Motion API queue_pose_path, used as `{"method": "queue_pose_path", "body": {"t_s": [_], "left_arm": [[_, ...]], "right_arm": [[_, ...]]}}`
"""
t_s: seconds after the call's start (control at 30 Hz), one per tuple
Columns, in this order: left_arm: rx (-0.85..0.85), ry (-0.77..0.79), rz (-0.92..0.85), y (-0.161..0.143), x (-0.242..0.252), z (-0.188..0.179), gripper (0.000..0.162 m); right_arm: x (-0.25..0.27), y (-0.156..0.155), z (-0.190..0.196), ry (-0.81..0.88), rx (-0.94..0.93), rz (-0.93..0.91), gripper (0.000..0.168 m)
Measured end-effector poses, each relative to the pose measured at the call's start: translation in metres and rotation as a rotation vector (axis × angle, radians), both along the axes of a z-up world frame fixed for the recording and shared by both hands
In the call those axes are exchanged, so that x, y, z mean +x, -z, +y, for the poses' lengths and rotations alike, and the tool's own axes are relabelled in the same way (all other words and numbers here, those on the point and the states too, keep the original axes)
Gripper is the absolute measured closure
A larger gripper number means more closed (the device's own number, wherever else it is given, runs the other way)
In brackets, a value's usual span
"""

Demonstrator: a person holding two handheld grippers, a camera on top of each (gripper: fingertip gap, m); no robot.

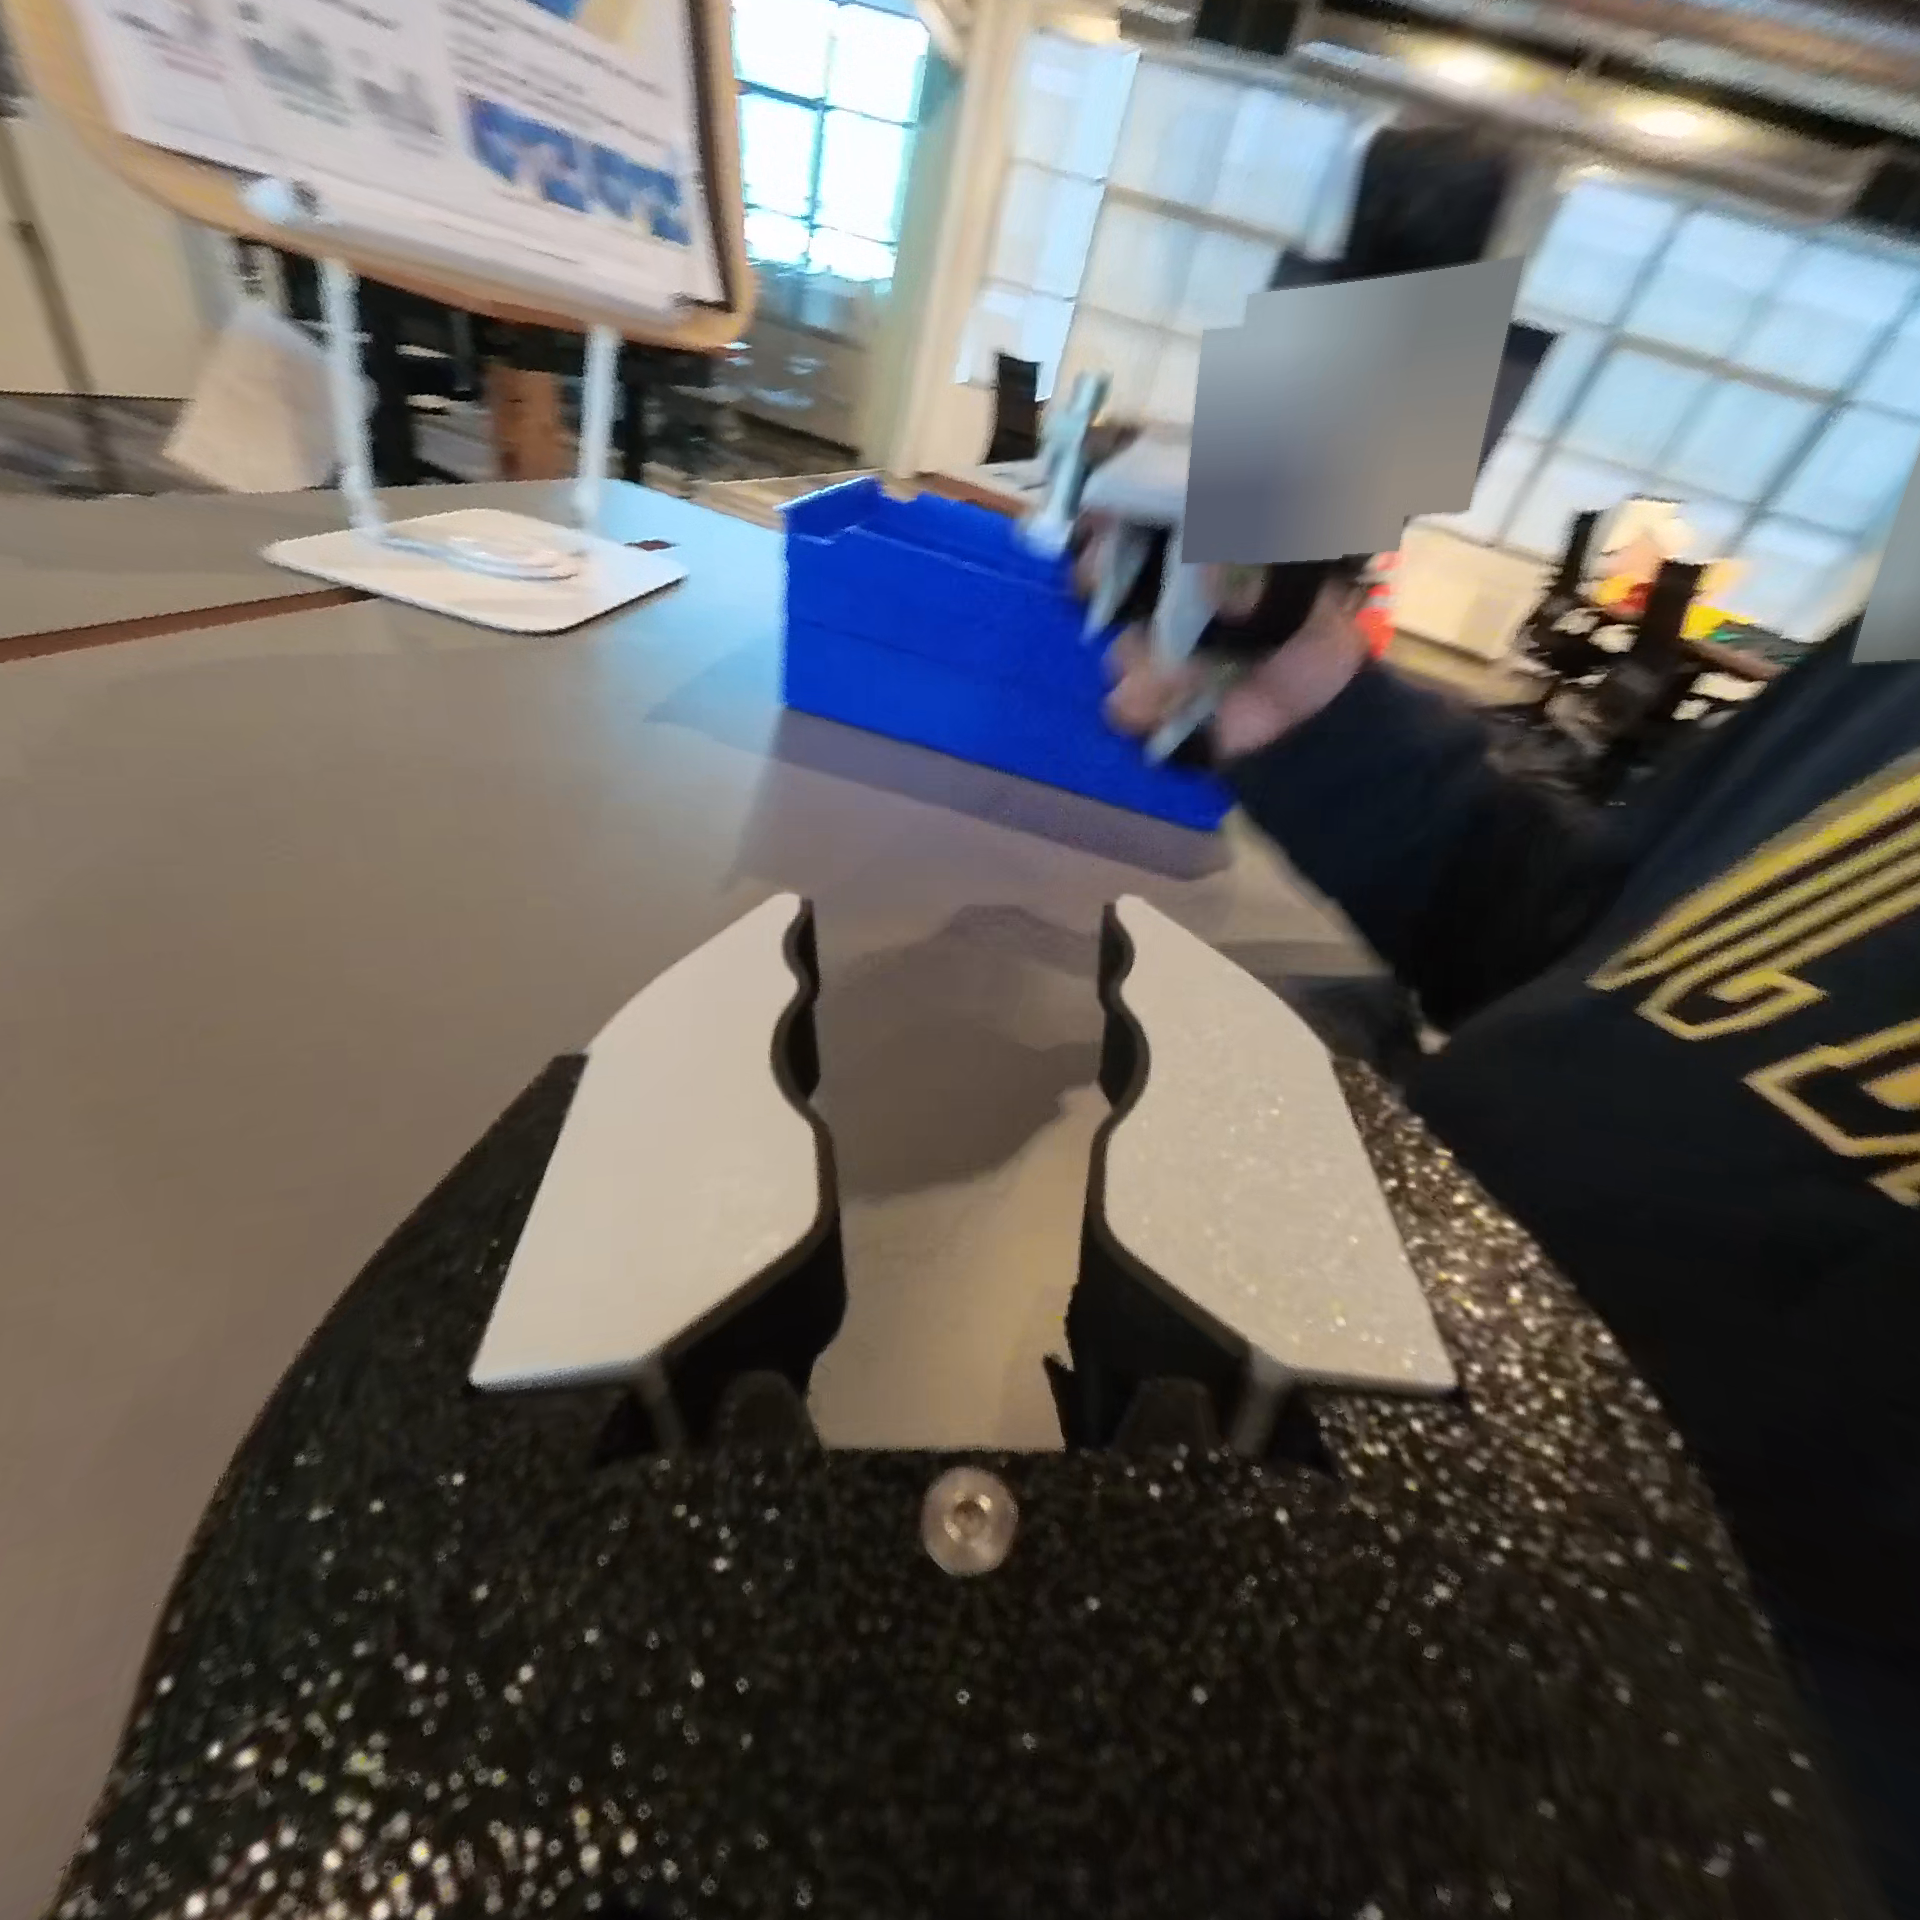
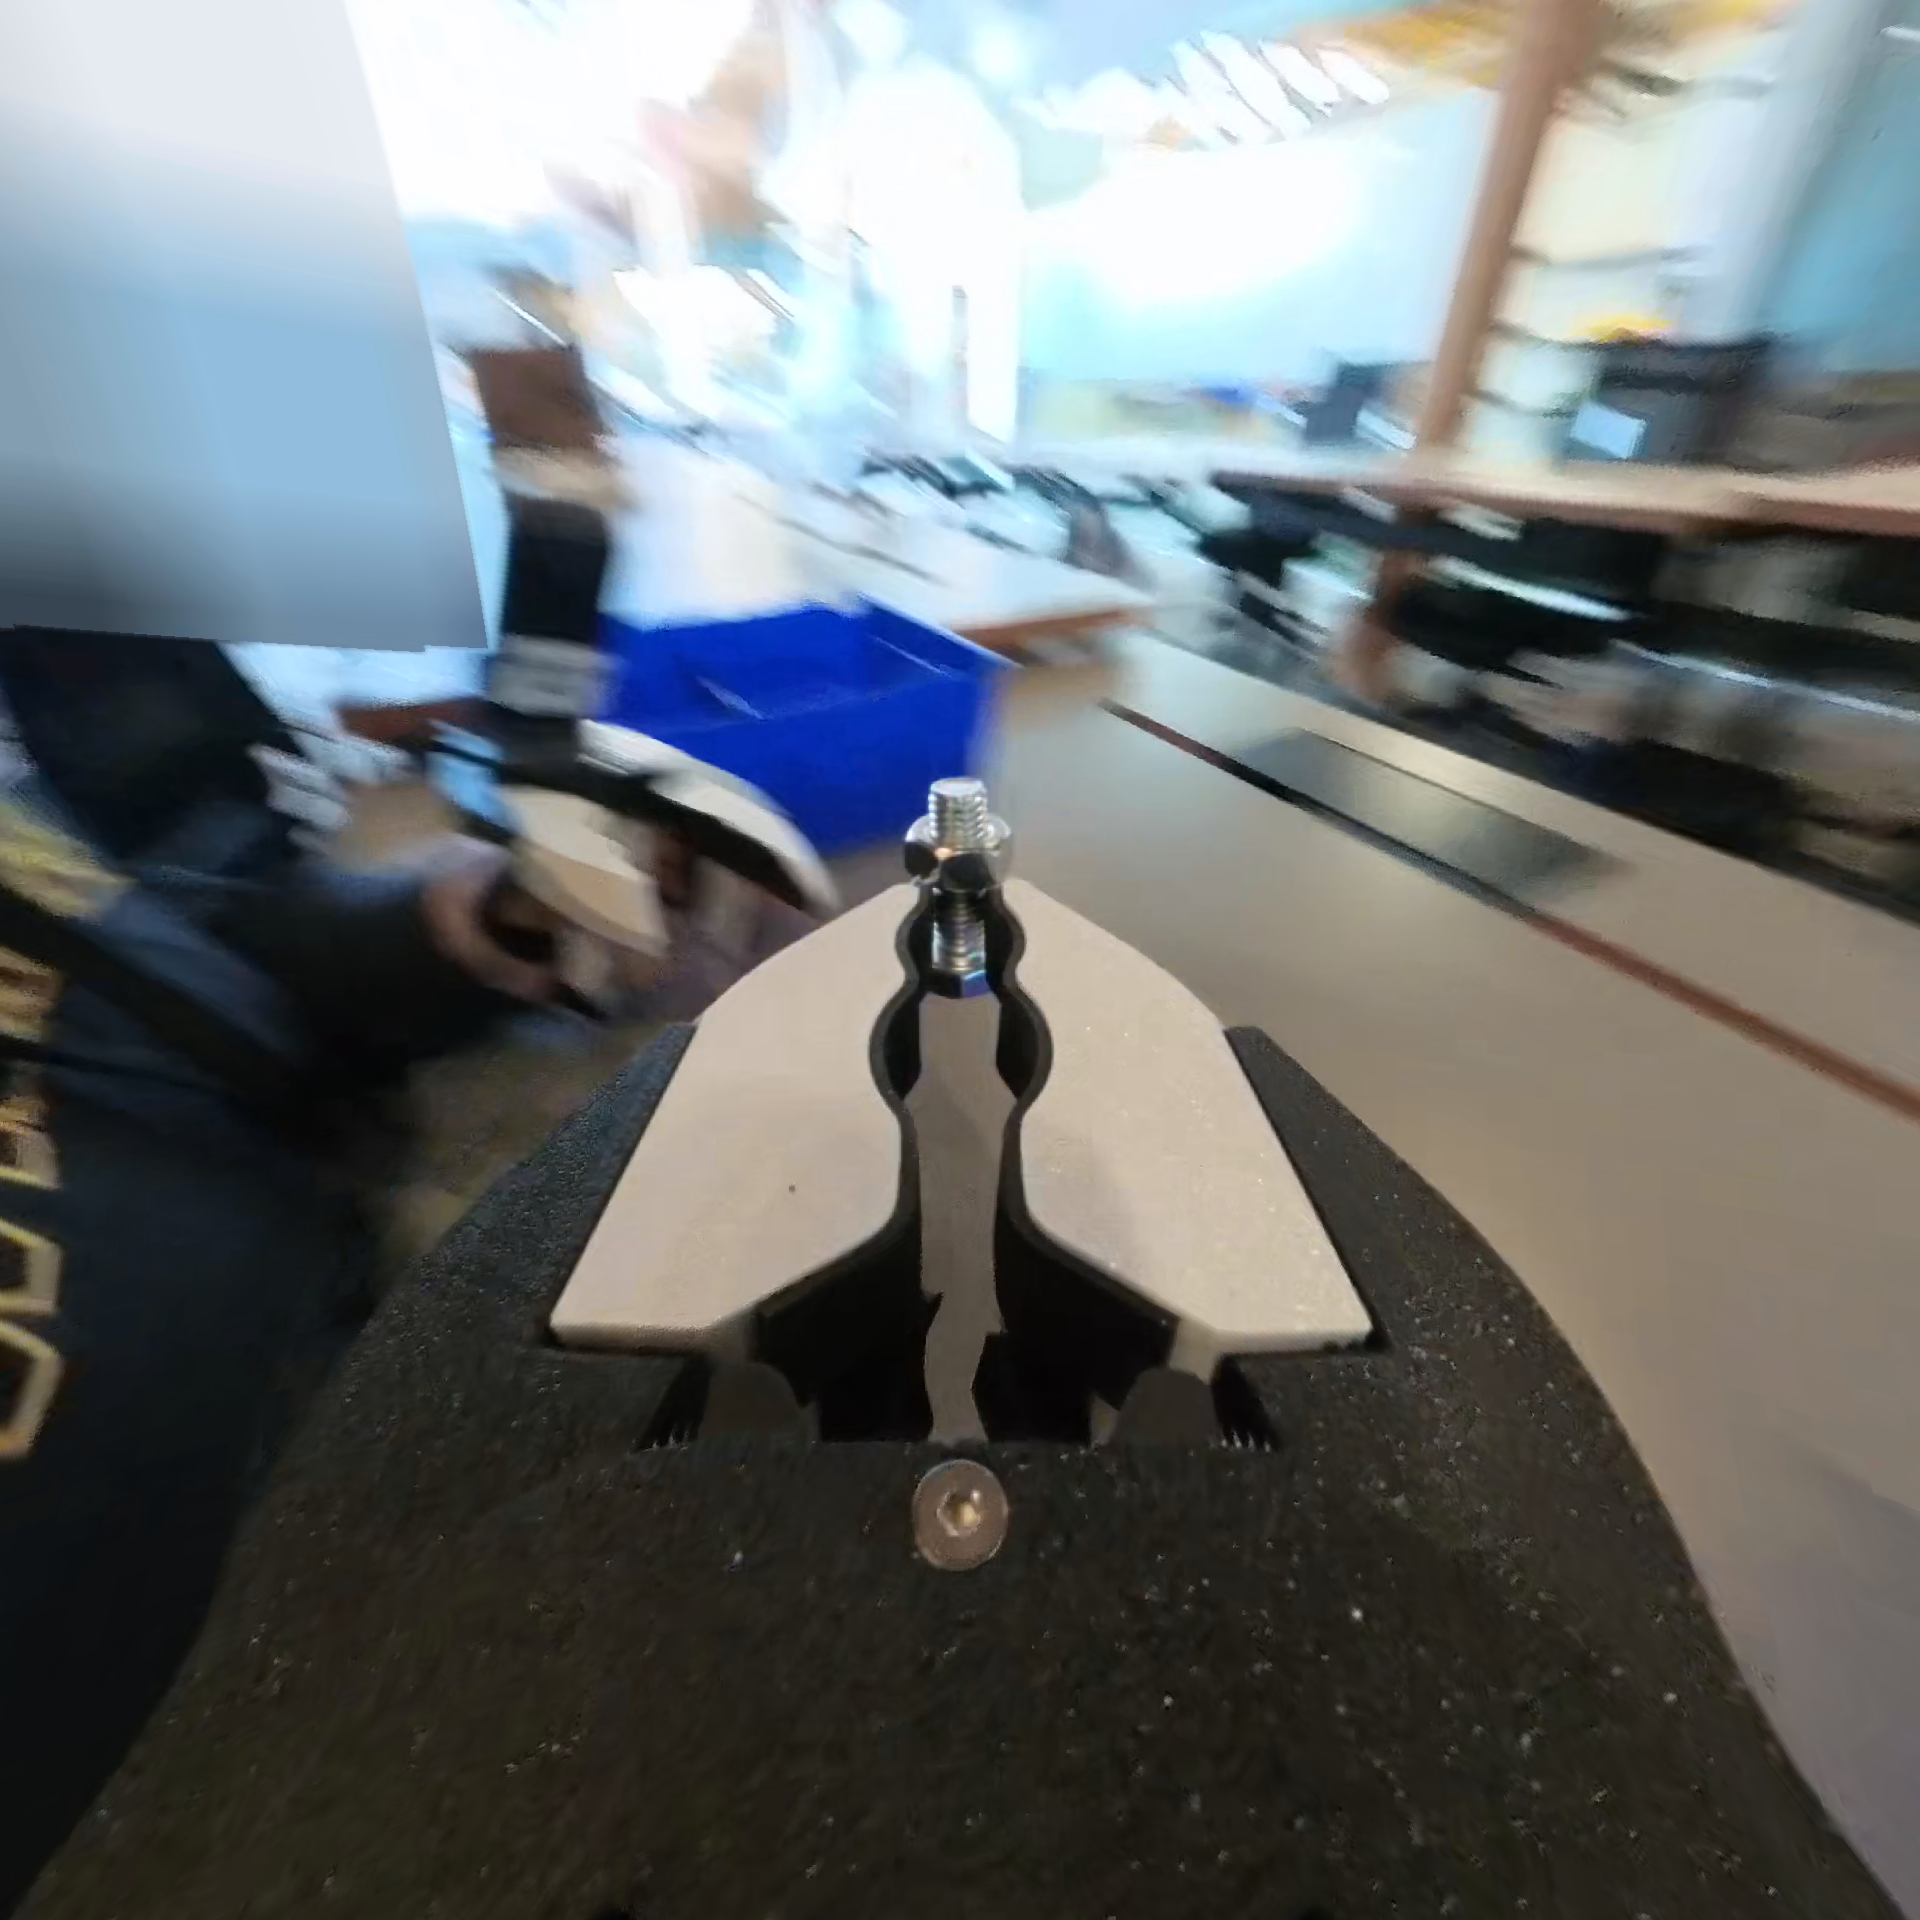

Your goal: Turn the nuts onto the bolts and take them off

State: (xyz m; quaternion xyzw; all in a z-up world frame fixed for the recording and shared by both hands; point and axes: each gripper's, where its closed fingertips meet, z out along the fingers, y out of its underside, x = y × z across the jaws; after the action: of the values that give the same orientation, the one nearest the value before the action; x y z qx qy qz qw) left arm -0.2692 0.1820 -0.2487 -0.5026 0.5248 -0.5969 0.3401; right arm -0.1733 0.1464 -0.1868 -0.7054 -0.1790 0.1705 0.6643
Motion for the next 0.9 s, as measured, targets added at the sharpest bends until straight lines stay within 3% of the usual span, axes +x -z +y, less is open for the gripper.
{"method": "queue_pose_path", "body": {"t_s": [0.17,0.33,0.63,0.9], "left_arm": [[0.042,-0.059,0.049,0.005,0.0,0.007,0.127],[0.079,-0.049,0.063,0.007,-0.002,0.003,0.162],[0.08,-0.043,0.058,0.006,-0.004,0.003,0.162],[0.075,-0.032,0.068,0.008,-0.003,0.002,0.162]], "right_arm": [[0.114,-0.007,-0.051,0.443,-0.274,-0.272,0.159],[0.199,0.035,-0.107,0.661,-0.7,-0.312,0.159],[0.245,0.132,-0.161,0.618,-1.282,-0.282,0.159],[0.254,0.15,-0.167,0.649,-1.365,-0.305,0.159]]}}
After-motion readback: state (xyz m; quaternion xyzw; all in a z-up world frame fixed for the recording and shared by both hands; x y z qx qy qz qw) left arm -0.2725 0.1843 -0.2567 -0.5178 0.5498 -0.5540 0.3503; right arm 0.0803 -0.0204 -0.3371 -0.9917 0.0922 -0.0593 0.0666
